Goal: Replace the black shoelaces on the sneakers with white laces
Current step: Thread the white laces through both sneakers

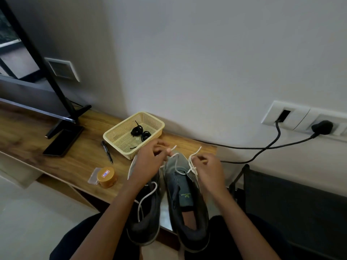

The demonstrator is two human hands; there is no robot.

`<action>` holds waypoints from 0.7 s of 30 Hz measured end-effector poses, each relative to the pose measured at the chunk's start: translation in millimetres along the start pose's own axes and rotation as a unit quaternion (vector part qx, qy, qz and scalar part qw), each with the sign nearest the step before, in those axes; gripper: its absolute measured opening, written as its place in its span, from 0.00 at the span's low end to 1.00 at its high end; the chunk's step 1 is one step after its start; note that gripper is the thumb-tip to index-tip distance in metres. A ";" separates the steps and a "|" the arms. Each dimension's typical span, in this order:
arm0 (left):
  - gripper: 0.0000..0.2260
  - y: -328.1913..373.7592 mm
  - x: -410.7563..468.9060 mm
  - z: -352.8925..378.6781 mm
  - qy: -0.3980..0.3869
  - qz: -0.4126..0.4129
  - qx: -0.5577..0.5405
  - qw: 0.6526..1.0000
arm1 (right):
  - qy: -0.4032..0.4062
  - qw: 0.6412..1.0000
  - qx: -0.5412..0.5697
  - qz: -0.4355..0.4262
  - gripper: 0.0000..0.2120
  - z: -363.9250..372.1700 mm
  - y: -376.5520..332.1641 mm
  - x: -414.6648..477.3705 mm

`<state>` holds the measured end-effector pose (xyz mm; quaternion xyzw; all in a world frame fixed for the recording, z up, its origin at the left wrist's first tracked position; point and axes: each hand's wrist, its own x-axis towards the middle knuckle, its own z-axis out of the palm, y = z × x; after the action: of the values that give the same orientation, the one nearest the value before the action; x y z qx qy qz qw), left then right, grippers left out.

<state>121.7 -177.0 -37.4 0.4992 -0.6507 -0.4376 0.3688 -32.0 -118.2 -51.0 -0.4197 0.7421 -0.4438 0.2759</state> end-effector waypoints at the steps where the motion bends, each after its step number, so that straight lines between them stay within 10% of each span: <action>1: 0.05 4.4 -1.2 2.5 -0.009 -0.001 -0.048 0.999 | -0.046 0.997 0.066 0.005 0.05 -6.1 -12.2 4.9; 5: 0.07 12.7 -1.5 13.5 0.000 -0.014 -0.123 0.992 | -0.178 0.946 0.262 0.072 0.05 -6.4 -35.8 11.2; 11: 0.08 12.5 0.0 19.4 -0.010 -0.016 -0.131 0.991 | -0.137 0.954 0.262 0.058 0.03 1.5 -30.8 16.8; 17: 0.07 -5.1 6.8 15.7 0.043 -0.015 0.036 0.998 | 0.312 0.869 0.379 0.065 0.05 -28.4 -25.6 42.6; 21: 0.06 -17.3 9.0 13.1 0.002 -0.051 0.135 0.990 | 0.431 0.881 0.147 -0.130 0.08 -24.4 -24.3 44.3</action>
<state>113.3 -185.2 -57.7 0.5775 -0.6772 -0.3629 0.2761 -63.9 -152.4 -19.9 -0.2344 0.6526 -0.7169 -0.0724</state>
